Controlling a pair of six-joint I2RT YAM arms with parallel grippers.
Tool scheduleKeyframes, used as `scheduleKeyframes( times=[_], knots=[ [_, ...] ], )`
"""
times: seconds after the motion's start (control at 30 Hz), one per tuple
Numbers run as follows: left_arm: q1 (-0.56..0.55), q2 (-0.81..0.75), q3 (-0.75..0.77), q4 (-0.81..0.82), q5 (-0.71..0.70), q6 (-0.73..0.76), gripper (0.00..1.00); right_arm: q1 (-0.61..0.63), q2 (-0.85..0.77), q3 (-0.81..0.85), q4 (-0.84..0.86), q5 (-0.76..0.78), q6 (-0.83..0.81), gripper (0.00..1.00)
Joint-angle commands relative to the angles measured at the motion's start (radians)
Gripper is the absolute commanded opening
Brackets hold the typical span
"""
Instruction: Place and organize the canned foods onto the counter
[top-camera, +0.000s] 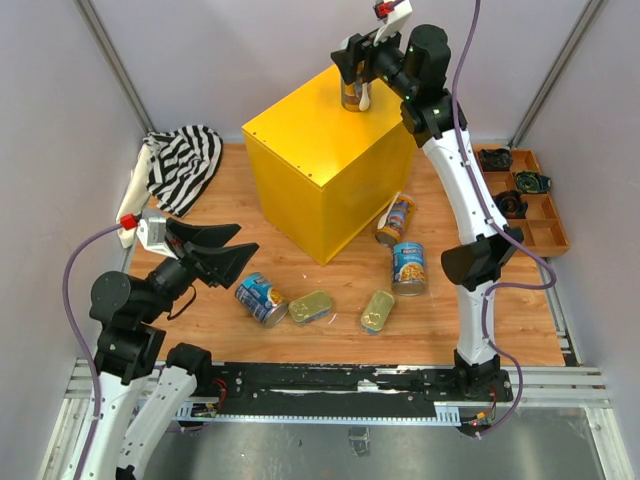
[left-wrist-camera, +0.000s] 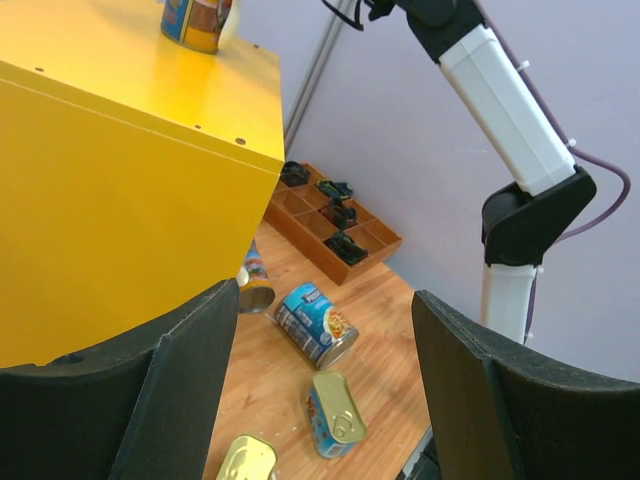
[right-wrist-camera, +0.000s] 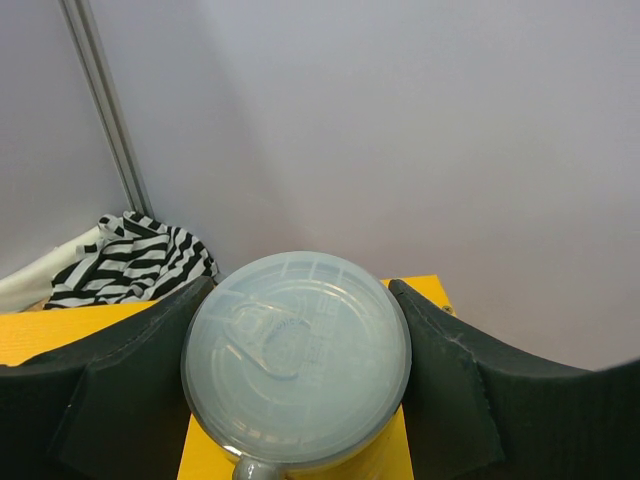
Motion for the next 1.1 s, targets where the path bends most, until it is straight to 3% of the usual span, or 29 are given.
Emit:
scheduleKeyframes(
  times=[0.0, 0.23, 0.37, 0.7, 1.07],
  knots=[
    [-0.005, 0.011, -0.015, 0.034, 0.029, 0.024, 0.74, -0.015, 0.001, 0.054, 0.110, 0.032, -0.020, 0.11],
    [-0.005, 0.020, -0.015, 0.034, 0.037, 0.037, 0.75, -0.015, 0.007, 0.014, 0.124, 0.053, -0.013, 0.66],
    [-0.005, 0.023, -0.018, 0.037, 0.046, 0.038, 0.75, -0.014, 0.002, -0.011, 0.127, 0.070, -0.019, 0.88],
    [-0.005, 0.025, -0.021, 0.052, 0.055, 0.027, 0.75, -0.016, -0.042, -0.073, 0.134, 0.090, -0.030, 0.98],
    [-0.006, -0.001, -0.024, 0.049, 0.041, 0.011, 0.75, -0.007, -0.195, -0.271, 0.181, 0.084, -0.013, 0.98]
  ],
)
